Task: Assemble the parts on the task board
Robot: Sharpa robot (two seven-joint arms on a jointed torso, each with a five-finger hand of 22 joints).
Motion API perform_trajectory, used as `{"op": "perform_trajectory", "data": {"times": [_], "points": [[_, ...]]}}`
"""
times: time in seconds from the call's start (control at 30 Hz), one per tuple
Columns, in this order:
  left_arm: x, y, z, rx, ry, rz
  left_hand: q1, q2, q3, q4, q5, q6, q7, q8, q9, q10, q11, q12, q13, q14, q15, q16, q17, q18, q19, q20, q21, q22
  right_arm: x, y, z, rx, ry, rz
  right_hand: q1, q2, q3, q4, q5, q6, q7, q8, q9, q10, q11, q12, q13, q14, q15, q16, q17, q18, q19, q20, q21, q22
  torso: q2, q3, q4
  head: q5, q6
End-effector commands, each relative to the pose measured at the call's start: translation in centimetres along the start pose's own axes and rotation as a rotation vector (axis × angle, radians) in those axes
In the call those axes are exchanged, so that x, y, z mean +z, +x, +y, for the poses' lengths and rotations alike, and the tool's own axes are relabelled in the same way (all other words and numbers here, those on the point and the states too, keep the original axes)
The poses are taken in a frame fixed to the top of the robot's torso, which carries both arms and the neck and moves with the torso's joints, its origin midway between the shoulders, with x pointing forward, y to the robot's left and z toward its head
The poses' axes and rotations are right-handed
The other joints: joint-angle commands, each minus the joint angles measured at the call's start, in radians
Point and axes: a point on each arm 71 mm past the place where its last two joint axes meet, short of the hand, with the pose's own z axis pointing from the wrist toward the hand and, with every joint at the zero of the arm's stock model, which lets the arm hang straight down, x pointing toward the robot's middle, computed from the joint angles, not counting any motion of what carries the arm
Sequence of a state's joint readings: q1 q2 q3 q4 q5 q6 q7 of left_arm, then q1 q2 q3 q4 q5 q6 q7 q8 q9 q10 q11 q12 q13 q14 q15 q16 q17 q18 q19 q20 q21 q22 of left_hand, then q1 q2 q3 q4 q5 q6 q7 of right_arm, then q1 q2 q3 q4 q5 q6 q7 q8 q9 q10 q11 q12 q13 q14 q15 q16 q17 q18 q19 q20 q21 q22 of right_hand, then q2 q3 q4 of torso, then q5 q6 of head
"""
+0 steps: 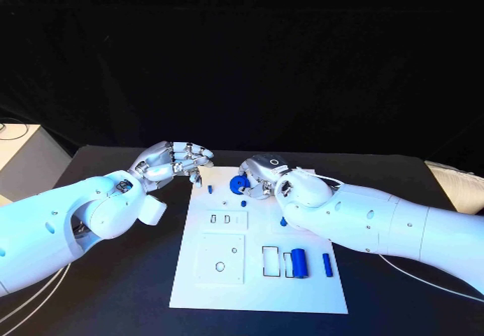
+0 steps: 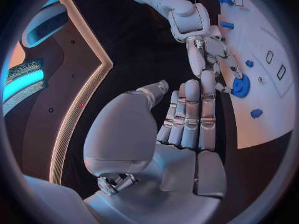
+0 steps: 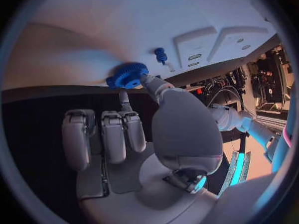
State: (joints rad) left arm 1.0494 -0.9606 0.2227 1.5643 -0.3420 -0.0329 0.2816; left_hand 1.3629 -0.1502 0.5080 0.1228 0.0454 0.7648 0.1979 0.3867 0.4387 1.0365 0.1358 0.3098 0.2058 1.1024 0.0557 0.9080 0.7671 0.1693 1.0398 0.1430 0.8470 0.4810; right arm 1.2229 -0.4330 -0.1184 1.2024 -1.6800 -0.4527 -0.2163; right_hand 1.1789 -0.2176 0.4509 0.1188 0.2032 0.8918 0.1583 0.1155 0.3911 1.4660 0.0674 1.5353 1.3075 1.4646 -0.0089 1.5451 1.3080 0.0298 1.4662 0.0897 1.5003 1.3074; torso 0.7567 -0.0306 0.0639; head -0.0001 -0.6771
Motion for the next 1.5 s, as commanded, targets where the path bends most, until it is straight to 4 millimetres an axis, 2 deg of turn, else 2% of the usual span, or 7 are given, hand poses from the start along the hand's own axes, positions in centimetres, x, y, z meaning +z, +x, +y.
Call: {"op": "perform_trajectory", "data": {"times": [0.03, 0.1, 0.27, 0.7, 0.8, 1.37, 1.5], "points": [[0.0, 0.2, -0.1, -0.003, 0.006, 0.016, -0.008, 0.001, 0.005, 0.001, 0.004, -0.006, 0.014, -0.004, 0.001, -0.006, -0.003, -0.003, -0.001, 0.002, -0.001, -0.004, 0.001, 0.014, -0.006, 0.001, 0.005, 0.001, 0.0, 0.5, 0.0, 0.02, -0.013, 0.065, -0.033, 0.01, -0.021, 0.035, -0.004, 0.005, 0.003, -0.009, -0.002, 0.066, 0.01, -0.002, 0.224, 0.089, 0.007, -0.003, 0.192, -0.008, 0.066, 0.009, -0.003, 0.179, 0.0, 0.0001, 0.0, 0.002, -0.001], [0.0, 0.2, -0.1, -0.003, 0.006, 0.016, -0.008, 0.001, 0.005, 0.001, 0.004, -0.006, 0.014, -0.004, 0.001, -0.006, -0.003, -0.003, -0.001, 0.002, -0.001, -0.004, 0.001, 0.014, -0.006, 0.001, 0.005, 0.001, 0.0, 0.5, -0.1, 0.023, -0.011, 0.076, -0.067, 0.025, -0.03, 0.069, 0.016, 0.009, 0.002, -0.011, -0.002, 0.068, 0.01, 0.0, 0.226, 0.09, 0.007, -0.003, 0.193, -0.008, 0.066, 0.009, -0.003, 0.18, 0.001, 0.0004, 0.0006, 0.002, -0.001], [0.1, 0.2, -0.1, -0.002, 0.006, 0.012, -0.009, 0.002, 0.005, 0.002, 0.004, -0.006, 0.014, -0.004, 0.001, -0.006, -0.003, -0.003, -0.001, 0.002, 0.0, -0.004, 0.001, 0.014, -0.006, 0.001, 0.006, 0.001, 0.0, 0.7, -0.3, 0.026, -0.004, 0.09, -0.084, 0.034, -0.034, 0.091, 0.026, 0.011, 0.003, -0.014, -0.003, 0.069, 0.01, 0.0, 0.226, 0.09, 0.007, -0.003, 0.193, -0.008, 0.066, 0.01, -0.003, 0.18, 0.0, -0.0002, 0.0008, 0.0, -0.002], [0.0, 0.1, -0.1, -0.001, 0.005, 0.01, -0.012, 0.002, 0.004, 0.004, 0.003, -0.006, 0.014, -0.004, 0.002, -0.006, -0.002, -0.003, -0.001, 0.003, 0.0, -0.004, 0.002, 0.014, -0.007, 0.001, 0.006, 0.001, -0.2, 0.6, -0.9, 0.02, 0.017, 0.089, -0.083, 0.04, -0.03, 0.096, 0.04, 0.014, 0.003, -0.015, -0.003, 0.07, 0.01, 0.002, 0.228, 0.09, 0.007, -0.003, 0.194, -0.008, 0.067, 0.01, -0.003, 0.181, 0.0, 0.0001, -0.0006, 0.003, -0.004], [0.0, 0.1, -0.1, -0.001, 0.005, 0.011, -0.012, 0.002, 0.004, 0.004, 0.003, -0.006, 0.014, -0.004, 0.002, -0.006, -0.002, -0.003, -0.001, 0.003, 0.0, -0.004, 0.002, 0.014, -0.007, 0.001, 0.006, 0.001, -0.3, 0.6, -1.1, 0.015, 0.023, 0.085, -0.076, 0.038, -0.024, 0.094, 0.074, 0.017, 0.004, -0.016, -0.003, 0.071, 0.011, 0.002, 0.229, 0.09, 0.008, -0.002, 0.195, -0.008, 0.067, 0.01, -0.003, 0.182, 0.0, 0.0003, -0.0013, 0.004, -0.005], [0.3, 0.2, 0.1, -0.002, 0.007, 0.015, -0.012, 0.002, 0.005, 0.003, 0.004, -0.006, 0.013, -0.004, 0.002, -0.006, -0.003, -0.003, -0.001, 0.003, 0.0, -0.005, 0.002, 0.014, -0.007, 0.001, 0.007, 0.002, -0.8, 0.4, -1.6, 0.014, 0.026, 0.081, -0.075, 0.037, -0.024, 0.093, 0.079, 0.018, 0.004, -0.016, -0.003, 0.072, 0.011, 0.003, 0.23, 0.09, 0.008, -0.003, 0.194, -0.009, 0.068, 0.01, 0.0, 0.184, 0.001, -0.0017, -0.0022, -0.002, -0.007], [0.3, 0.2, 0.1, -0.002, 0.008, 0.015, -0.012, 0.002, 0.005, 0.003, 0.004, -0.006, 0.013, -0.004, 0.002, -0.006, -0.003, -0.003, -0.001, 0.003, 0.0, -0.005, 0.002, 0.014, -0.007, 0.001, 0.007, 0.002, -1.1, 0.1, -1.5, 0.024, 0.02, 0.042, -0.075, 0.036, -0.024, 0.094, 0.08, 0.019, 0.004, -0.016, -0.003, 0.073, 0.011, 0.004, 0.231, 0.09, 0.008, -0.003, 0.193, -0.009, 0.068, 0.01, 0.0, 0.184, 0.0, -0.0001, 0.0007, -0.003, -0.006]]}}
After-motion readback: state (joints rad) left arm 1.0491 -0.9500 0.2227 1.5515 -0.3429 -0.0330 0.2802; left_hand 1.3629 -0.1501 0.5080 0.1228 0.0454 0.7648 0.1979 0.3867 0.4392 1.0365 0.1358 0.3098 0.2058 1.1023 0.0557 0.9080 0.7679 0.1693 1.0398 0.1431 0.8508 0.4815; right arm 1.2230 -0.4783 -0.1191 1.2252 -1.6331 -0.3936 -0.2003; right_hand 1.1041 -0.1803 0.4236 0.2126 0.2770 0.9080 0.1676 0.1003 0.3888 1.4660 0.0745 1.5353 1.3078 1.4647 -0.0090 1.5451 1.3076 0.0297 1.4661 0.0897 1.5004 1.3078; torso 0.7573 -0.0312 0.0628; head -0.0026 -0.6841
